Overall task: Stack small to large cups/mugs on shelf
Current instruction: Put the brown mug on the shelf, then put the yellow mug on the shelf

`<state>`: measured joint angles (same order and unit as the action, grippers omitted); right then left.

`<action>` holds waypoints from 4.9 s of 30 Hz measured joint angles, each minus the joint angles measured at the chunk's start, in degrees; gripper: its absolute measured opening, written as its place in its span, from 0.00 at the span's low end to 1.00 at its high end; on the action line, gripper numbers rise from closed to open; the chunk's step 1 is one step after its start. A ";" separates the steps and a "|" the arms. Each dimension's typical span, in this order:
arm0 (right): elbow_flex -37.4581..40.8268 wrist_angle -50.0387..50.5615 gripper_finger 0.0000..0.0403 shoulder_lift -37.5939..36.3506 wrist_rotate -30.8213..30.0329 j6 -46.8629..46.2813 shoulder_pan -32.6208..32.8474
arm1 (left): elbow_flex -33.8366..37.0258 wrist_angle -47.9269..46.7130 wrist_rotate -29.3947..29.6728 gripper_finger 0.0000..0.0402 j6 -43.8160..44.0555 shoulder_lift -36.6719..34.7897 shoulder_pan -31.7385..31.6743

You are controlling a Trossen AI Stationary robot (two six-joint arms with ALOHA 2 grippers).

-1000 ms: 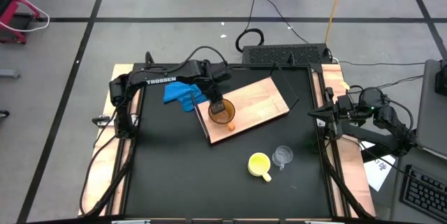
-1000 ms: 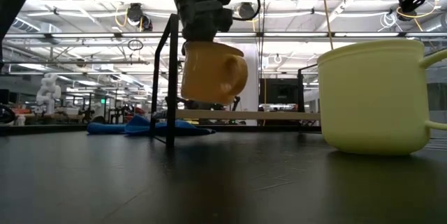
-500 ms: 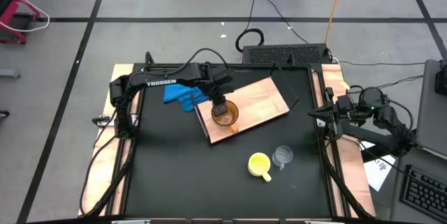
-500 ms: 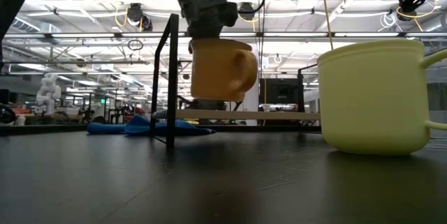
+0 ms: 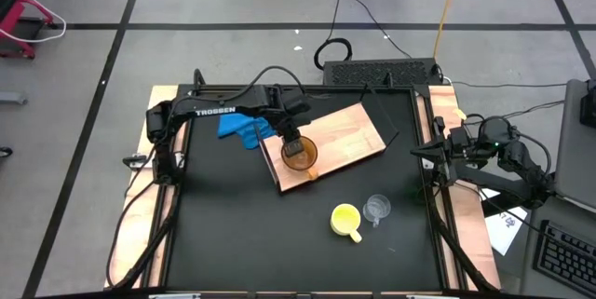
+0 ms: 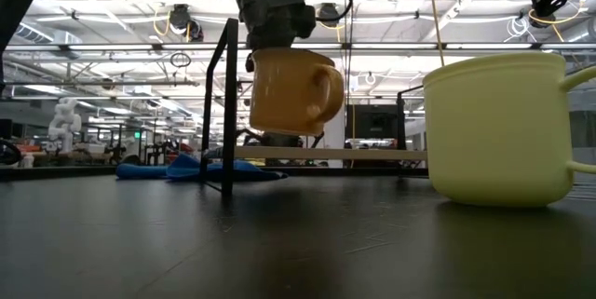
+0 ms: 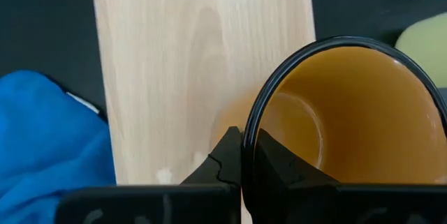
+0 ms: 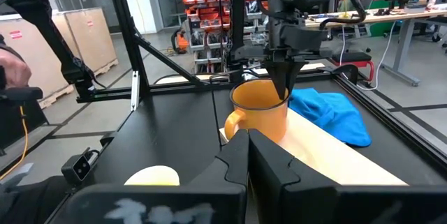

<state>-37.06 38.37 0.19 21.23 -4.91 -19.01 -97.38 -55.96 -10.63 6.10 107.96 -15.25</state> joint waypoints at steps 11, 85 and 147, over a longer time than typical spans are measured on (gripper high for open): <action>0.00 0.00 0.00 0.00 -0.02 0.00 -0.02 | 3.11 2.54 2.62 0.04 2.88 0.00 0.76; 0.00 -0.39 0.00 0.00 -0.02 -1.51 0.00 | 12.59 10.64 4.69 0.05 11.96 -0.79 3.70; 0.00 -0.39 0.00 0.00 -0.02 -1.51 0.00 | 12.79 11.41 6.62 0.69 6.02 -0.79 5.92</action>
<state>-37.06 37.98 0.19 21.21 -6.42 -19.01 -84.60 -44.56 -4.01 12.12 107.18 -9.32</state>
